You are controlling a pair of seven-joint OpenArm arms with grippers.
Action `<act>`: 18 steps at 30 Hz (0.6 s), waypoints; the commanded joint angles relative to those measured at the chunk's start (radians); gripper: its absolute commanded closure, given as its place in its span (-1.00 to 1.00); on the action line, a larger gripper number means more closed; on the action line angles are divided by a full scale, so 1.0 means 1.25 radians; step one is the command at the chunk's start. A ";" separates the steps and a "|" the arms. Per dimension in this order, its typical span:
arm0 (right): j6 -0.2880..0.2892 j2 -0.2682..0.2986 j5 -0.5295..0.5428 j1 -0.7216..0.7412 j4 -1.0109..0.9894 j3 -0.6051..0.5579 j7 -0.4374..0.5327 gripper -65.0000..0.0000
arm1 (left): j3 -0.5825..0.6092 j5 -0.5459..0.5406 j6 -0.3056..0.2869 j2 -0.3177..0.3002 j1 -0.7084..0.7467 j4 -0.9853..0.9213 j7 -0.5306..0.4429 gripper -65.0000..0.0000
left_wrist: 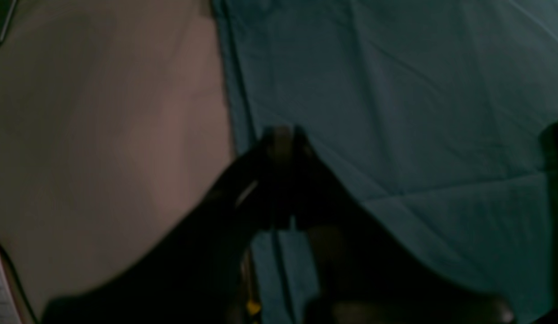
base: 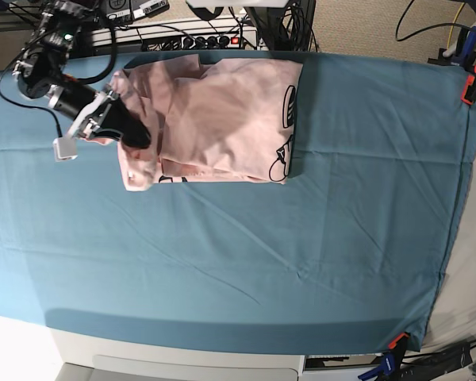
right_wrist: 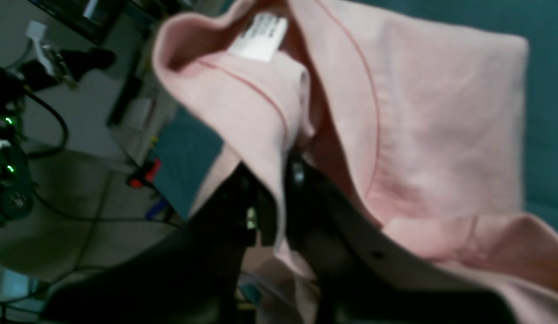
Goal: Fold the T-shirt properly
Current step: 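Fold the grasped end with the right gripper over onto the stack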
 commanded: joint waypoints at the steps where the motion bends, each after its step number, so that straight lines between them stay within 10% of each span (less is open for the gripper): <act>1: 0.001 -0.003 0.030 0.007 0.016 0.005 0.017 1.00 | -0.007 -0.008 -0.002 -0.029 -0.015 0.013 -0.018 1.00; 18: 0.001 -0.063 -0.300 0.009 0.016 -0.231 0.050 1.00 | -0.007 0.002 -0.003 -0.052 -0.015 0.013 -0.036 1.00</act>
